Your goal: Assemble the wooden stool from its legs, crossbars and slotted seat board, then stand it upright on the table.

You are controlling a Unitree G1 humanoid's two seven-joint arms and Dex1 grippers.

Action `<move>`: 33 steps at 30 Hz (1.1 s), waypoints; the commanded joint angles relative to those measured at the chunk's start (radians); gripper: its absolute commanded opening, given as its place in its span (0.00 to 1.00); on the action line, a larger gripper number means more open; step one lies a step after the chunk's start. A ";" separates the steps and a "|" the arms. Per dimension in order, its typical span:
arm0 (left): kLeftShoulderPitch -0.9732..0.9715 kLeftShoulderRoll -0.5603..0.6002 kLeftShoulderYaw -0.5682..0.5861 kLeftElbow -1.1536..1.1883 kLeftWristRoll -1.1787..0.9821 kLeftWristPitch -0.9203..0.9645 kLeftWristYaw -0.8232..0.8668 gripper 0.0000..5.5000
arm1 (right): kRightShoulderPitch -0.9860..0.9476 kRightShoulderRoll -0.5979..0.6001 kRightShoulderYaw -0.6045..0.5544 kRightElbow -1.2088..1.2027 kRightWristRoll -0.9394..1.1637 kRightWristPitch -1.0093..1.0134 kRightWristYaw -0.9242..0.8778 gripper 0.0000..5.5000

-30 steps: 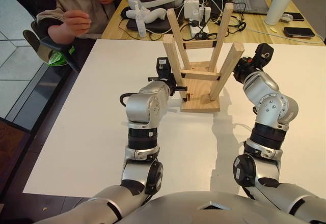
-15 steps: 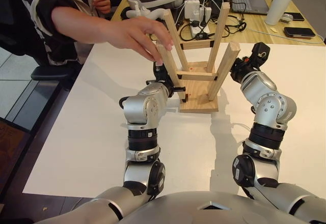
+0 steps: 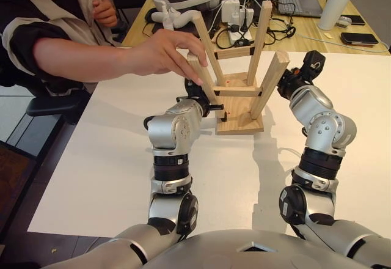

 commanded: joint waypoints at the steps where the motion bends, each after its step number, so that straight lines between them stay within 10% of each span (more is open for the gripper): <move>1: -0.042 -0.052 -0.041 0.006 -0.038 -0.005 -0.022 0.09 | -0.017 0.027 0.037 0.010 0.032 0.023 0.023 0.57; 24: -0.042 0.005 -0.086 0.003 -0.027 -0.005 -0.048 0.09 | 0.014 -0.008 0.046 -0.020 0.022 0.026 0.042 0.57; 33: -0.053 0.032 -0.074 0.001 -0.027 -0.014 -0.053 0.09 | -0.008 -0.258 0.154 -0.036 -0.187 -0.298 0.156 0.57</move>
